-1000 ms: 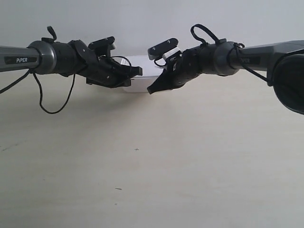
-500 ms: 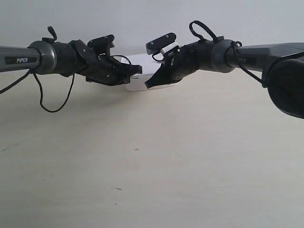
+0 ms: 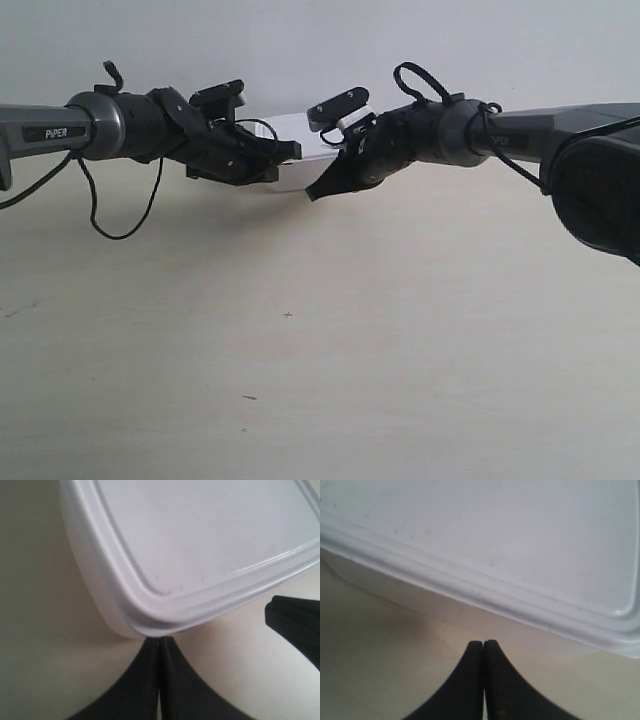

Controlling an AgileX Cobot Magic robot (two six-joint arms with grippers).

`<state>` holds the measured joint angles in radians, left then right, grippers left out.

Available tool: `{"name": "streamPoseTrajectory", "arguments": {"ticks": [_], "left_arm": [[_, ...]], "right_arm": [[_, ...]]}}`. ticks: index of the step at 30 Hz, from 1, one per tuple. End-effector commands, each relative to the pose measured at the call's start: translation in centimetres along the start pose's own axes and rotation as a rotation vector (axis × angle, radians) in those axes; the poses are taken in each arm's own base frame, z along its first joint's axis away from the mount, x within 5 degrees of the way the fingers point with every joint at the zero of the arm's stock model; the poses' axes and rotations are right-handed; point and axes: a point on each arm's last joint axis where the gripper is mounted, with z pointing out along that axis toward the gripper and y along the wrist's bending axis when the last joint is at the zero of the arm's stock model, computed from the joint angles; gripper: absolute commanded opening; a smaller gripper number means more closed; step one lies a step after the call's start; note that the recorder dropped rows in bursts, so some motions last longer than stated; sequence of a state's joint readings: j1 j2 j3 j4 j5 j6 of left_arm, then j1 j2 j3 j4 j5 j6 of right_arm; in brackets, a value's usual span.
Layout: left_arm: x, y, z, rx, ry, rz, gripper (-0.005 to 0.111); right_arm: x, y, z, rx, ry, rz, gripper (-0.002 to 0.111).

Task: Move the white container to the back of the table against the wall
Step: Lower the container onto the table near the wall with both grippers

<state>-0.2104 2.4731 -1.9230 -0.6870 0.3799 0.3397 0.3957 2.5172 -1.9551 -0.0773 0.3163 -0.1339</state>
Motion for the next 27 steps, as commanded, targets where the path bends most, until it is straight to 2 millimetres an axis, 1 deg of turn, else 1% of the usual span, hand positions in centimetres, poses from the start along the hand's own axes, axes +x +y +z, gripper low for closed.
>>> {"name": "streamPoseTrajectory", "arguments": {"ticks": [1,10,20,27], "left_arm": [[-0.7,0.1,0.1,0.017,-0.014,-0.018,0.0],[-1.5,0.3,0.5,0.036,-0.03,-0.012,0.0],[-1.4,0.4,0.8,0.044,-0.032,-0.002,0.0],[-1.8,0.1,1.2,0.077,-0.025,0.03,0.0]], "right_arm": [[-0.6,-0.2,-0.3,0.009,-0.038,-0.008,0.0],[-0.8,-0.3,-0.3,0.013,-0.06,-0.011,0.0],[-0.8,-1.2,-0.2,0.027,-0.074,0.003,0.0],[-0.9,-1.2,-0.3,0.03,-0.095,0.003,0.0]]}}
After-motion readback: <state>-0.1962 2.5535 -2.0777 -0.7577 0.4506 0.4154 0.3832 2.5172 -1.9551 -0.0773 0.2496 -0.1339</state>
